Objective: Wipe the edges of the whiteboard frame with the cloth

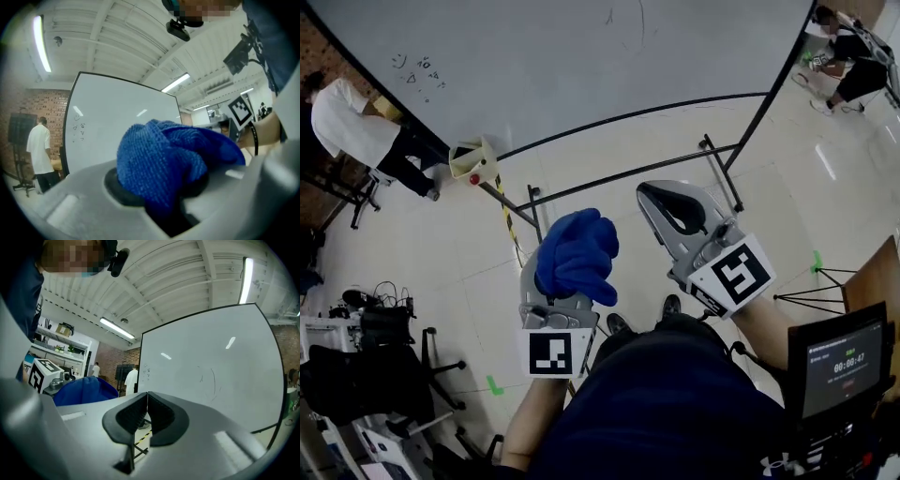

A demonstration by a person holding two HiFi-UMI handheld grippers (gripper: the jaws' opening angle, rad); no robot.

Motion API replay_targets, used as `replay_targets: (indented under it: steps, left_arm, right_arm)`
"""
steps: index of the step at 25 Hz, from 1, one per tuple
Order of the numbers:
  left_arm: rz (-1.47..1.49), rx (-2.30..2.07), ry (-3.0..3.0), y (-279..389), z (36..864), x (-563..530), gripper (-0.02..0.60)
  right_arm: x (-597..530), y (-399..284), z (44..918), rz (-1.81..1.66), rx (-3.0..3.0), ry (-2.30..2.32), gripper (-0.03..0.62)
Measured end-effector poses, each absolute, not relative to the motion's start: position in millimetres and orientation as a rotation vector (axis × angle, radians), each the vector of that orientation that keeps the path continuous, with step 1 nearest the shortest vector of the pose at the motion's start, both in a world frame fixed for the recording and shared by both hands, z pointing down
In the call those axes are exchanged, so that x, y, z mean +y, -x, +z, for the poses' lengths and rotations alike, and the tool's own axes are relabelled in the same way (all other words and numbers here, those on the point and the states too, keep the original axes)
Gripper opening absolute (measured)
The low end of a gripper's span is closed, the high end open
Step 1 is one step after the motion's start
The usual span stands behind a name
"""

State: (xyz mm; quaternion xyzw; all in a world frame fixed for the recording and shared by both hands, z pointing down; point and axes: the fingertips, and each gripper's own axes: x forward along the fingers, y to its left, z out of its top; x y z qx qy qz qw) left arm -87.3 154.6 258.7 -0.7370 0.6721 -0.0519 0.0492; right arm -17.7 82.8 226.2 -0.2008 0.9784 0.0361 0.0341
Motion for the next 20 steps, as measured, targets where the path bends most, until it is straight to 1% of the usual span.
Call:
replay_targets:
  steps: [5, 12, 20]
  left_arm:
    - [-0.223, 2.156, 2.19, 81.7, 268.7, 152.8, 0.137]
    - [-0.27, 2.167, 2.194, 63.9, 275.0, 144.9, 0.137]
    - [-0.279, 2.167, 2.239, 52.8, 287.7, 129.5, 0.137]
  right_arm:
    - [82.6, 1.4, 247.0, 0.025, 3.02, 0.59, 0.011]
    - [74.0, -9.3, 268.6, -0.038, 3.042, 0.605, 0.011]
    - [66.2, -12.7, 277.1, -0.018, 3.065, 0.606, 0.011]
